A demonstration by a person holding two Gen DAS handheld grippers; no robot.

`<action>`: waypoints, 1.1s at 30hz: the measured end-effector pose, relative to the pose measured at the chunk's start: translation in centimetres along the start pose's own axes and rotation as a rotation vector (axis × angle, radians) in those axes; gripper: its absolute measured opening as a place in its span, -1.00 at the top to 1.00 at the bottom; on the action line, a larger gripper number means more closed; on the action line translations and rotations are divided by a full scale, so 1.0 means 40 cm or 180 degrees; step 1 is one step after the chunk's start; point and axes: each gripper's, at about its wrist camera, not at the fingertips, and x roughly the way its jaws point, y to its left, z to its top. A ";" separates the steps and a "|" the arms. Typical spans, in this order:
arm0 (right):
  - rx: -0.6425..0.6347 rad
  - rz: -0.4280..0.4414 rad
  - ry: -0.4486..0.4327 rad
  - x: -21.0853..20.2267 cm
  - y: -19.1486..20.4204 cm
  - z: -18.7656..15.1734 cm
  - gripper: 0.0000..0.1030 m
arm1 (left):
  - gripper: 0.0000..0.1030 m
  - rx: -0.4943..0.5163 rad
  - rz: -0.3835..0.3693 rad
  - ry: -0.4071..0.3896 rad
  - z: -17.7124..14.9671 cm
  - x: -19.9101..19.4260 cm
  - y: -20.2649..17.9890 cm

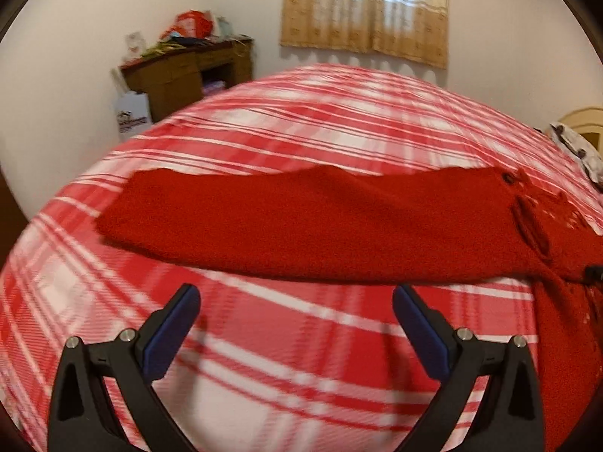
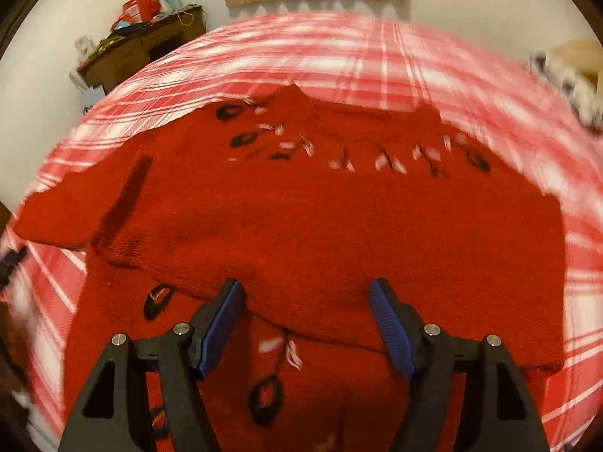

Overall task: Fold small clothes
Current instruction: 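Open the right tool to release the sleeve while the left tool approaches the other cuff, then grasp the other sleeve cuff with the left tool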

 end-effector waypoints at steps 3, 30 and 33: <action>-0.0076 0.0258 0.0018 -0.003 0.041 0.010 -0.40 | -1.00 -0.0061 0.0148 -0.0059 0.010 -0.015 0.056; -0.0611 0.0229 -0.0313 0.034 0.234 -0.011 -0.61 | -0.81 -0.0693 0.0568 0.0271 0.109 0.120 0.296; -0.0612 0.0213 -0.0325 0.033 0.235 -0.013 -0.61 | -0.70 -0.0799 0.0532 0.0385 0.107 0.147 0.305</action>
